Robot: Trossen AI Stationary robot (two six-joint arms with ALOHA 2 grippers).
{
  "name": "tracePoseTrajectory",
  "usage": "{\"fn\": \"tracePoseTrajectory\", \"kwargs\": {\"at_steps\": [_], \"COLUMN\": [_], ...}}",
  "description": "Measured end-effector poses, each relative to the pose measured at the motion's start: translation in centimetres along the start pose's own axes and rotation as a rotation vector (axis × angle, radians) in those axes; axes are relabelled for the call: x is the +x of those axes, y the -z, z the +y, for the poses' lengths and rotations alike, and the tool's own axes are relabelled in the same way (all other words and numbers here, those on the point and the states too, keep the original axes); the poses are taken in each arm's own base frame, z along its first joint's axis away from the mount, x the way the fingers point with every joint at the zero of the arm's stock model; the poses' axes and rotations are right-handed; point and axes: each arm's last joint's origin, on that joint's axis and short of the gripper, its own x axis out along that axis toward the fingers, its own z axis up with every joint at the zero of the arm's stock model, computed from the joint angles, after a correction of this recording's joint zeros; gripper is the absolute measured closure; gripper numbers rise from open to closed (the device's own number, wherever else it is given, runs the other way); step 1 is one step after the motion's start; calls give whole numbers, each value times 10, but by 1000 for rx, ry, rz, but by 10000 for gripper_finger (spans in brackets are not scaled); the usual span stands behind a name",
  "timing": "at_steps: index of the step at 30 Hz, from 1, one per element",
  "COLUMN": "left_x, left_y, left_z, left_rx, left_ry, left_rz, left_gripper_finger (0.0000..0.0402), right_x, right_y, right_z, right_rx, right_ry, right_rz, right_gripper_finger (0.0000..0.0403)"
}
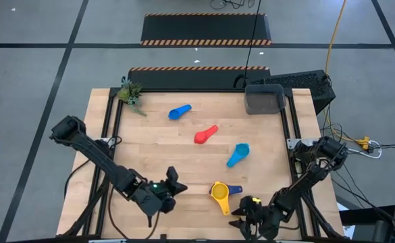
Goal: Nest measuring cups in basket
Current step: Stack the yellow measuring cup on top of the dark blue measuring cup
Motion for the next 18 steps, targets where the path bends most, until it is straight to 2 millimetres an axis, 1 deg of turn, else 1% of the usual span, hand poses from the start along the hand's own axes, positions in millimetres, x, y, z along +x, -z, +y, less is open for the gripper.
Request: {"fn": "tracePoseTrajectory", "kwargs": {"at_steps": [4,7,18], "left_x": [-1,-1,-2], "left_y": [10,13,4], "left_z": [-2,-3,2], "left_rx": [-21,-14,-5], "left_ry": [-14,-21,-66], "left_rz": [-16,-24,-98], "left_gripper_finger": [401,399,397], "right_x": [1,2,11], "right_y": [0,-1,-16], "right_z": [-10,-14,-17], "right_rx": [19,25,-37], "right_ry": [18,30,45], "right_rz": [-2,-3,-44], "right_gripper_finger": [169,169,169]}}
